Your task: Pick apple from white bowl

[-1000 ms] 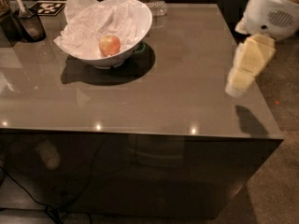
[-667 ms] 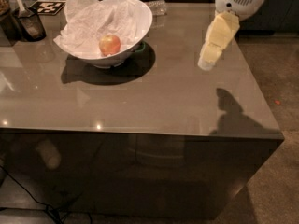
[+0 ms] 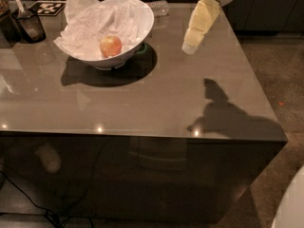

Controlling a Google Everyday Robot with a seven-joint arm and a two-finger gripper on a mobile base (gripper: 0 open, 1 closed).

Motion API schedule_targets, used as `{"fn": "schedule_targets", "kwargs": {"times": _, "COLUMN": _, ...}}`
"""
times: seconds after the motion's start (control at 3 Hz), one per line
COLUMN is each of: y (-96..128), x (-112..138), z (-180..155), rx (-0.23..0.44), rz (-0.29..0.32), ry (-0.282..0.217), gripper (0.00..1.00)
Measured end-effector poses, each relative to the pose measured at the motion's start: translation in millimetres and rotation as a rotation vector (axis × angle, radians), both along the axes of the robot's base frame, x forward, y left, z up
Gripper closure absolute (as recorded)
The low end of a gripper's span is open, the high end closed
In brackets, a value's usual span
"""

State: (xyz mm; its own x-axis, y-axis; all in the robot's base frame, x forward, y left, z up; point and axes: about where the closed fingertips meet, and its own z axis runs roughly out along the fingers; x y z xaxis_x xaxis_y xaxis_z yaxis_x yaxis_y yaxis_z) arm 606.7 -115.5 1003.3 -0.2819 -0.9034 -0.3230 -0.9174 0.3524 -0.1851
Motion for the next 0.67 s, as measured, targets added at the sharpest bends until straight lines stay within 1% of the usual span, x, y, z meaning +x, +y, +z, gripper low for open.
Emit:
{"fn": "schedule_targets", "kwargs": {"times": 0.33, "y": 28.5, "x": 19.8, "z": 2.6, "rx": 0.029, "rz": 0.050, "ry": -0.030, "gripper": 0.00}}
{"fn": "schedule_targets", "kwargs": {"times": 0.67, "y": 67.9, "x": 47.7, "z": 10.7, "rx": 0.013, "rz": 0.095, "ry": -0.050, "gripper": 0.00}}
